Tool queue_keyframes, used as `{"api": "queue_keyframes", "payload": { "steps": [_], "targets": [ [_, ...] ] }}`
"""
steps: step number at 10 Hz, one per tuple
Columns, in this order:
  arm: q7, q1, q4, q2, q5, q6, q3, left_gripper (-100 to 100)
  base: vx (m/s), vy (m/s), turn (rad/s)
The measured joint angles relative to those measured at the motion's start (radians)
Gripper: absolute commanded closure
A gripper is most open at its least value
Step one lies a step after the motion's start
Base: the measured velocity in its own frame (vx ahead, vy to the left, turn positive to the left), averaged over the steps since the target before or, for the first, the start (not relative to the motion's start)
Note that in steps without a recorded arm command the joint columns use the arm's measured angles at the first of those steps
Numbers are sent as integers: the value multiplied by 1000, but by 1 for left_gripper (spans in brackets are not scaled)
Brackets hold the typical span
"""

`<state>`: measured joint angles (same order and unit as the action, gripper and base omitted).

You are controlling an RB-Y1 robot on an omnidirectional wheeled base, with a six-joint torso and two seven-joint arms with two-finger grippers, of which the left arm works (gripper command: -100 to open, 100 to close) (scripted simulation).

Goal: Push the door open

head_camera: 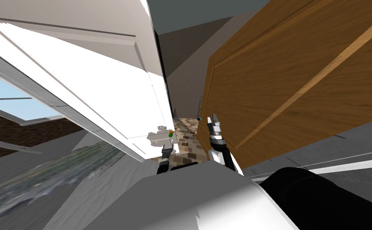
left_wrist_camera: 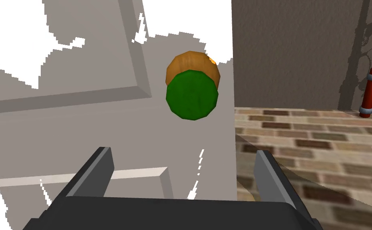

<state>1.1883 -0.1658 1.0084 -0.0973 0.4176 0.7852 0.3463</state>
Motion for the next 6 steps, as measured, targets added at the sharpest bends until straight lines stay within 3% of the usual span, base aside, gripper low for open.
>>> {"api": "queue_keyframes", "payload": {
  "steps": [3, 6],
  "targets": [
    [68, -3, 5, 4, 17, -4, 12, -100, -17, 9, -8],
    [71, 1, 0, 4, 20, -5, 8, -100, 190, 4, -28]
  ]
}}
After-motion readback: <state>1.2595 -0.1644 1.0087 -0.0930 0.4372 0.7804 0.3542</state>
